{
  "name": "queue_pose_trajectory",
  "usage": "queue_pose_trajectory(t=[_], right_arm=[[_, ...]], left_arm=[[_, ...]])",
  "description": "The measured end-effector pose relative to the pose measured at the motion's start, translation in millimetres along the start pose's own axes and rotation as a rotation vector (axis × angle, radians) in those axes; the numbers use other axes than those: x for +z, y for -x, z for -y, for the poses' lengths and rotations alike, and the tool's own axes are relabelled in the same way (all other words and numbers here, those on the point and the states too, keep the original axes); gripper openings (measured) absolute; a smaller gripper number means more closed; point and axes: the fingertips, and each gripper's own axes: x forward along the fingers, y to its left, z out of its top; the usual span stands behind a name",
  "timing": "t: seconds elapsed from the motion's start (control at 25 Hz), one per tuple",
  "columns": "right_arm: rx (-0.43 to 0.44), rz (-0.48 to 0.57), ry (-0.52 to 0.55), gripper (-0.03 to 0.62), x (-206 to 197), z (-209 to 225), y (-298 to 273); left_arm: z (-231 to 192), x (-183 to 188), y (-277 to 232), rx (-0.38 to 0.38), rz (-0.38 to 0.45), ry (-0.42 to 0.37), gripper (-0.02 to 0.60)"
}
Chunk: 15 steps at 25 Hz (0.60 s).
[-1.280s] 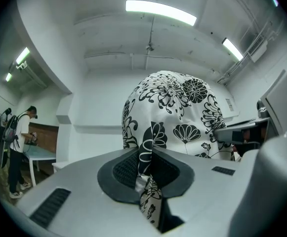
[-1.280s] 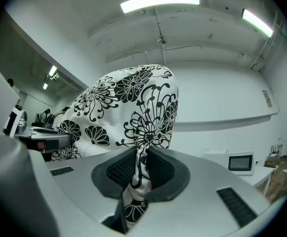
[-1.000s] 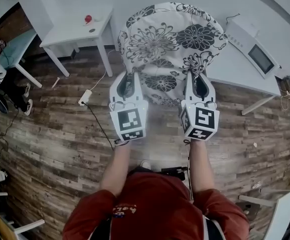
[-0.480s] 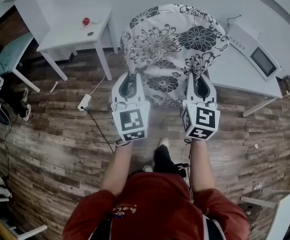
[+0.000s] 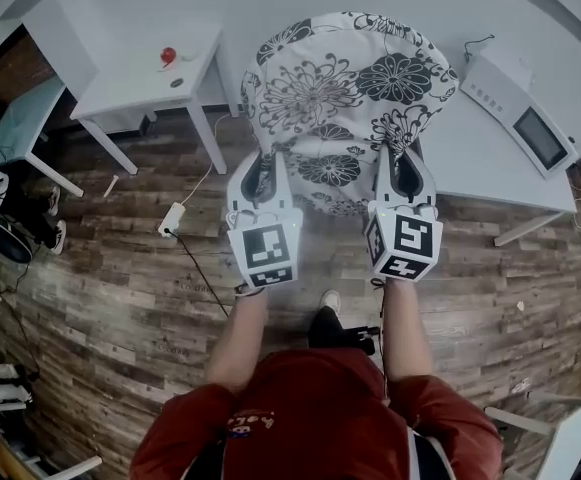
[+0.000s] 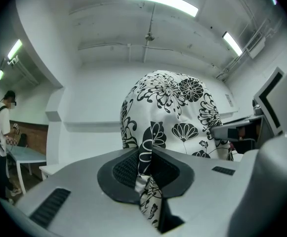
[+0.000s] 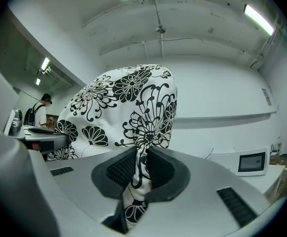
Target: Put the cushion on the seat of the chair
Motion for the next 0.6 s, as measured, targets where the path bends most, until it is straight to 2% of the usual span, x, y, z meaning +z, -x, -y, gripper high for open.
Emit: queue_pose_trajectory(t=[0.6], right_arm=[[-0.014,0.059,0.032,0.055,-5.8,-0.8,-10.0]], left_arm=[[-3.3,-5.6,-16.5,-0.008,0.076,0.017,0.049]])
